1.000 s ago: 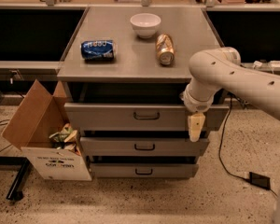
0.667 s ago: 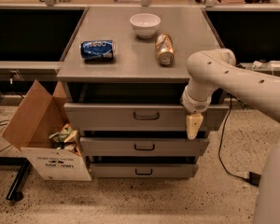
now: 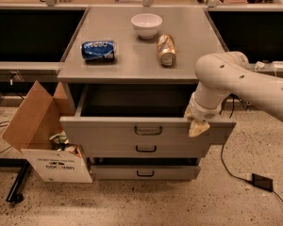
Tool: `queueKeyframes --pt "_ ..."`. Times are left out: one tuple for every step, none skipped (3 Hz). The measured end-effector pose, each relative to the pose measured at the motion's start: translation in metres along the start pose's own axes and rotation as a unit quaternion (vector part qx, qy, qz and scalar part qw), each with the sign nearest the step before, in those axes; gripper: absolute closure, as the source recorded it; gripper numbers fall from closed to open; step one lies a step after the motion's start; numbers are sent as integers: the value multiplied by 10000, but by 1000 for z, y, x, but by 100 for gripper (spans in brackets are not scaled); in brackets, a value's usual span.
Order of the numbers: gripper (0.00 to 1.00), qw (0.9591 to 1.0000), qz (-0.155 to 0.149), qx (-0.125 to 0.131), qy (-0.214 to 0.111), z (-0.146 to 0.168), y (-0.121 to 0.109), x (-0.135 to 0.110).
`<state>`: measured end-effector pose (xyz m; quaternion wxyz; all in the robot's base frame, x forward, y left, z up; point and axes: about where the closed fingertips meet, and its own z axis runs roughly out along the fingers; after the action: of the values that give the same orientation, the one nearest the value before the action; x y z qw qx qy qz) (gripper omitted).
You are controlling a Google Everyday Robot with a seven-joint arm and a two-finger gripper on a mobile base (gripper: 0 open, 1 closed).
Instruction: Open top drawer
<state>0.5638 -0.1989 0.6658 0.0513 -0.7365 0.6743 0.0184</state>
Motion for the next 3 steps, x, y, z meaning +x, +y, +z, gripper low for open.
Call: queueKeyframes --pt "90 9993 -121 -236 -277 -6 52 -20" --pt "100 9987 -173 -300 -364 -6 71 -25" --pt "100 9987 -173 -301 -364 -6 71 -25"
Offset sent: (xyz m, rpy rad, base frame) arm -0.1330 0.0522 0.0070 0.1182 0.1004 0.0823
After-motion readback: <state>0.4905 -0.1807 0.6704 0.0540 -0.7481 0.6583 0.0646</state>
